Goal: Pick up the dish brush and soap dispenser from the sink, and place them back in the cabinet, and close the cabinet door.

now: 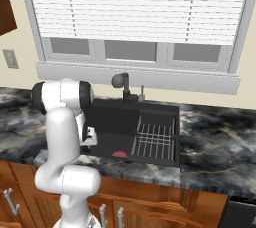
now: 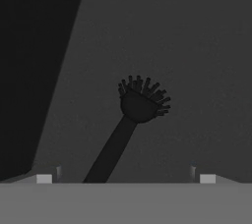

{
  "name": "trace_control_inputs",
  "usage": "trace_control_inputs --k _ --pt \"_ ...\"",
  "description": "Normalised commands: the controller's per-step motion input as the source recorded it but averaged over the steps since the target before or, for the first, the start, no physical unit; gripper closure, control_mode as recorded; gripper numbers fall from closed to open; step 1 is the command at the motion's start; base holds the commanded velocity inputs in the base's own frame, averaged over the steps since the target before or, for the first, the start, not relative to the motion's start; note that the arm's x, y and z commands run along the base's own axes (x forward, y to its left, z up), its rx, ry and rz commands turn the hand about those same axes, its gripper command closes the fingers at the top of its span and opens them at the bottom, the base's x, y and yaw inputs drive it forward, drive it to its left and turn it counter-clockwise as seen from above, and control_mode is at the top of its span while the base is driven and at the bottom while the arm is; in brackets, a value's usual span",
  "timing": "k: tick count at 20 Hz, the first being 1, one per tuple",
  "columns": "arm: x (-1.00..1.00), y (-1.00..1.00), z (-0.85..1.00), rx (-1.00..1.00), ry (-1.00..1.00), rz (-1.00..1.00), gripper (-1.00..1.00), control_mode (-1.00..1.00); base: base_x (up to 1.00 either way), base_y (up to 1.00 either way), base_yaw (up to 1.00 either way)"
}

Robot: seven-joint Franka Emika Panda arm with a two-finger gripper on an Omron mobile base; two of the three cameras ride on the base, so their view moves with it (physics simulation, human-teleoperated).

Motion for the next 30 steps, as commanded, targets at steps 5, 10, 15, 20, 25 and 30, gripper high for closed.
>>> trace_control_inputs --k 5,10,15,20,25,30 --pt "0.0 0.0 -0.22 0.0 0.0 0.0 -1.0 -1.0 0.0 0.0 0.0" --pt "0.0 0.0 -0.21 0.0 0.0 0.0 -1.0 -1.0 0.0 0.0 0.0" --pt "0.0 0.04 -0.23 0.0 0.0 0.0 -1.0 -1.0 0.0 0.0 0.0" --pt "0.0 0.06 -0.21 0.0 0.0 0.0 -1.0 -1.0 0.0 0.0 0.0" --pt "0.06 0.0 -0.2 0.0 0.0 0.0 -1.0 -1.0 0.0 0.0 0.0" --pt "0.17 0.0 -0.22 0.0 0.01 0.02 -1.0 -1.0 0.0 0.0 0.0"
